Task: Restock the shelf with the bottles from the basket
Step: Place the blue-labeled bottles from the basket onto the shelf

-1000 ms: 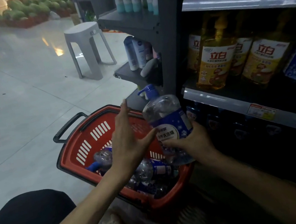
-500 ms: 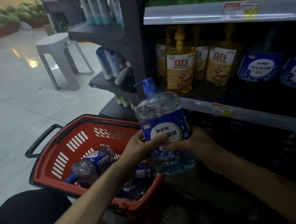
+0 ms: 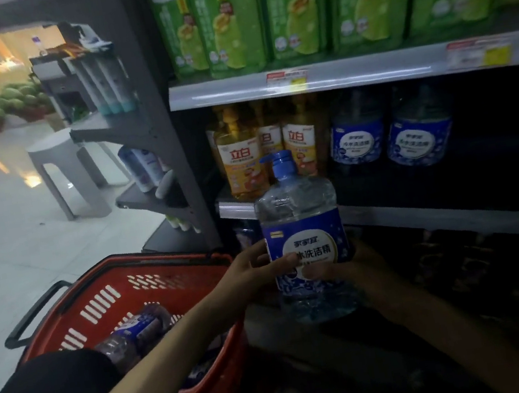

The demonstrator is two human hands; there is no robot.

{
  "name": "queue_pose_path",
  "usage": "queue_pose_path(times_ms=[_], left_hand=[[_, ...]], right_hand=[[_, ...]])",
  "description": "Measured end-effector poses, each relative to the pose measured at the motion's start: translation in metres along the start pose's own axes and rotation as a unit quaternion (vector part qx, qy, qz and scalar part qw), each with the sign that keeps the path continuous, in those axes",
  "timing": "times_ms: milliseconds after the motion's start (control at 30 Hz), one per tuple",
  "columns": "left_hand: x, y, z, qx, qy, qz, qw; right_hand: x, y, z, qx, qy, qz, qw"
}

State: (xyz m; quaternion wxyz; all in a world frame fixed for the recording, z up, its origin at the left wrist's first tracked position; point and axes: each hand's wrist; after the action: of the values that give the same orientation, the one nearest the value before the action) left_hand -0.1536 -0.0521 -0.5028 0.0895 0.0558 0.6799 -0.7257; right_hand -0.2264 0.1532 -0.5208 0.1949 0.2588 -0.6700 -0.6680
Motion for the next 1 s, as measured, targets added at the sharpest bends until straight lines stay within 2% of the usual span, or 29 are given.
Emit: queue_pose_path(times_ms=[267,467,567,700,900,1000], left_hand=[[0.035,-0.051,-0.081,0.093,0.023,-0.043,0.994],[0.074,-0.067,-0.14,0.148,0.038,-0.117,0.981],[0.094,-0.066,-0.158,0.178,0.067,-0.166,0.968],[0.117,-0.061,-0.183,0.197,0.06,-0.225,0.952],[0.14,-0.054,-0.222,0.198,0.04,-0.314,0.928],[0.156,-0.046,-0.244,0.175,0.022,-0.359,0.916]], right_hand=[[-0.019,-0.007,0.07,0.044,-0.115,0.045,0.991],[-0.038,-0.007,0.109,0.033,-0.202,0.155,0.966],[-0.048,-0.015,0.131,0.023,-0.254,0.2,0.946],[-0.048,-0.022,0.152,0.015,-0.32,0.239,0.917],[-0.029,-0.041,0.191,-0.075,-0.437,0.257,0.859],[-0.023,-0.054,0.219,-0.071,-0.459,0.255,0.848]])
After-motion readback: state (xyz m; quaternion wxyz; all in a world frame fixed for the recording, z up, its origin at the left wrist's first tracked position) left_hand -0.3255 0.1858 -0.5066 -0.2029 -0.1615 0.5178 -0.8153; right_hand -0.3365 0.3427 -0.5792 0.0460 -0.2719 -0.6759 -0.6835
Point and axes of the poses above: each hand's wrist, its own x-axis towards the middle knuckle, its own z-axis out of the back of the hand, y = z × x, and after that the axes turned 2 degrees about -x, right-handed
